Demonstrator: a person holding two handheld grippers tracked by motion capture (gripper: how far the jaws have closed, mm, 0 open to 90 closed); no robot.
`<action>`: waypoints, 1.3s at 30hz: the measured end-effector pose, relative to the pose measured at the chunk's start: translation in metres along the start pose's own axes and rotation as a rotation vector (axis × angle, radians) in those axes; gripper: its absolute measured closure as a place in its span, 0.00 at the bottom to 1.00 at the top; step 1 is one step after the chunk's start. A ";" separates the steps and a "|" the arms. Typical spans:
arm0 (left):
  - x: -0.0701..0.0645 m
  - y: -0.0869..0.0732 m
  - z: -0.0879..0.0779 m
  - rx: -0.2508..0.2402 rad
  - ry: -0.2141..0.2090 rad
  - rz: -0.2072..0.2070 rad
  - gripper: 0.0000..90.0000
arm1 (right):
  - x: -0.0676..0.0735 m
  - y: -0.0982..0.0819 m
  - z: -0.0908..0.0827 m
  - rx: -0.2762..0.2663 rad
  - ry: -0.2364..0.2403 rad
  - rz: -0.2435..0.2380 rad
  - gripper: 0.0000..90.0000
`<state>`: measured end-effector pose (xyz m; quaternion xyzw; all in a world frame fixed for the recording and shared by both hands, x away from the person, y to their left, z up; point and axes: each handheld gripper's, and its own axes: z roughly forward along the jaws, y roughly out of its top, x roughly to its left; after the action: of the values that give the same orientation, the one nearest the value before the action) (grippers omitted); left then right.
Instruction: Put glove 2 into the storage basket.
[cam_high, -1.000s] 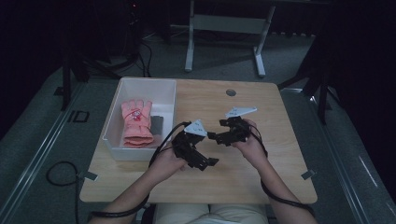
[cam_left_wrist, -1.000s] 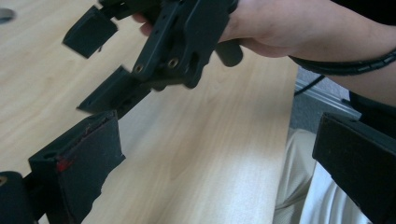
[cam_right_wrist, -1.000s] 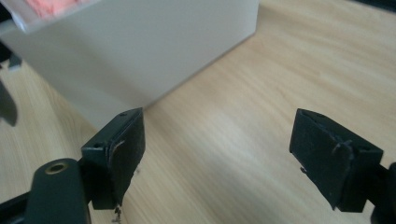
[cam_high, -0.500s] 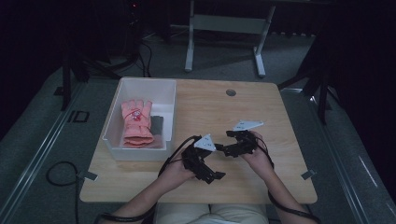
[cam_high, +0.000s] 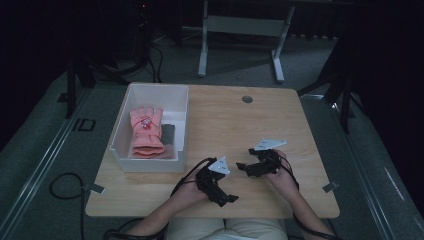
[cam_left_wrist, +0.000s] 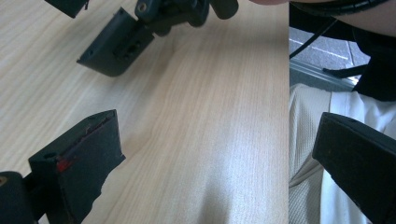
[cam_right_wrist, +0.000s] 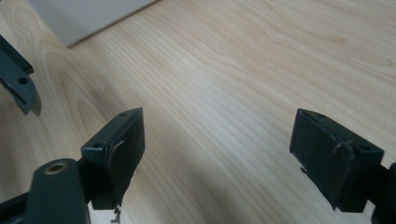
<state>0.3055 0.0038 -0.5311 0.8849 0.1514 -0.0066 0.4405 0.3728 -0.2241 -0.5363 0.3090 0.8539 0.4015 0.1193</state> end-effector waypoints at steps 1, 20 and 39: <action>0.000 -0.002 0.002 0.005 -0.002 0.004 0.01 | -0.001 -0.002 -0.001 -0.003 -0.006 0.005 0.20; 0.007 -0.034 0.009 0.026 0.092 -0.023 0.01 | -0.015 -0.034 -0.007 -0.030 -0.066 0.056 0.19; 0.006 -0.040 0.006 0.008 0.092 -0.021 0.01 | -0.022 -0.042 -0.007 -0.046 -0.098 0.056 0.17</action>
<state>0.3009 0.0233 -0.5667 0.8844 0.1807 0.0289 0.4293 0.3684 -0.2625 -0.5652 0.3492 0.8287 0.4083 0.1569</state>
